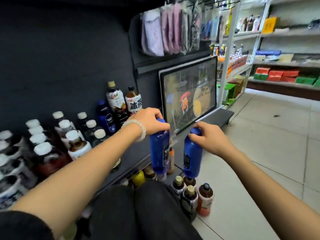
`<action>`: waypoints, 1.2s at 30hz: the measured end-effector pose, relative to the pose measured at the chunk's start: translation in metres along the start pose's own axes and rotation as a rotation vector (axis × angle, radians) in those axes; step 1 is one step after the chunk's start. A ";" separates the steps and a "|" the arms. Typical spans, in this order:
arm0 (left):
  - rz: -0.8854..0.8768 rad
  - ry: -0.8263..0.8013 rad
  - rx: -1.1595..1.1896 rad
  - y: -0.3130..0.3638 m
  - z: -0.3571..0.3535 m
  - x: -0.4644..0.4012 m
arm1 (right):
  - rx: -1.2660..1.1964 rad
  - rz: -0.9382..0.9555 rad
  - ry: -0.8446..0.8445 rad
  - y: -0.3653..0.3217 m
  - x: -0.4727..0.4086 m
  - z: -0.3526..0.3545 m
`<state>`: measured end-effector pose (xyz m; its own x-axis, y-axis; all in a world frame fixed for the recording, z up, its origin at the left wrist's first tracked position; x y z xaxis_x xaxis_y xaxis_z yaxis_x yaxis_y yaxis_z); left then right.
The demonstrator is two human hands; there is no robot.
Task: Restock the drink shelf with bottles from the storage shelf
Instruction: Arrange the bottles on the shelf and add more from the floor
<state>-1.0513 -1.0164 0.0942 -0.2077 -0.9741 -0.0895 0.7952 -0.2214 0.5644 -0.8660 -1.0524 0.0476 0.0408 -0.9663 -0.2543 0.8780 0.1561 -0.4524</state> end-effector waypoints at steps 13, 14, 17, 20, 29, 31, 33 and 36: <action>0.096 0.176 0.024 -0.084 0.137 -0.056 | -0.123 0.232 -0.118 -0.124 -0.113 -0.055; 0.096 0.174 0.028 -0.090 0.141 -0.061 | -0.127 0.246 -0.123 -0.130 -0.118 -0.059; 0.107 0.153 0.053 -0.112 0.148 -0.081 | -0.151 0.258 -0.138 -0.141 -0.138 -0.077; 0.132 0.125 0.042 -0.134 0.141 -0.100 | -0.173 0.252 -0.157 -0.145 -0.152 -0.094; 0.186 -0.013 0.016 -0.195 0.104 -0.125 | -0.165 0.257 -0.248 -0.157 -0.171 -0.136; 0.195 -0.024 0.009 -0.203 0.100 -0.127 | -0.161 0.264 -0.241 -0.160 -0.172 -0.138; 0.209 -0.028 0.004 -0.211 0.098 -0.129 | -0.148 0.276 -0.246 -0.165 -0.171 -0.138; 0.234 -0.011 0.035 -0.221 0.099 -0.131 | -0.143 0.290 -0.268 -0.170 -0.169 -0.140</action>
<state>-1.2567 -0.8347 0.0626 -0.0266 -0.9981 0.0556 0.8025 0.0118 0.5965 -1.0890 -0.8870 0.0482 0.4159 -0.8941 -0.1661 0.7374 0.4385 -0.5138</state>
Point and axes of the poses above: each hand's wrist, its own x-axis away from the middle knuckle, its own z-axis out of the back of the hand, y = z × x, the point moved 7 cm from there along -x, towards the middle knuckle, and after that the axes turned 9 degrees about x, right-handed, at the moved point
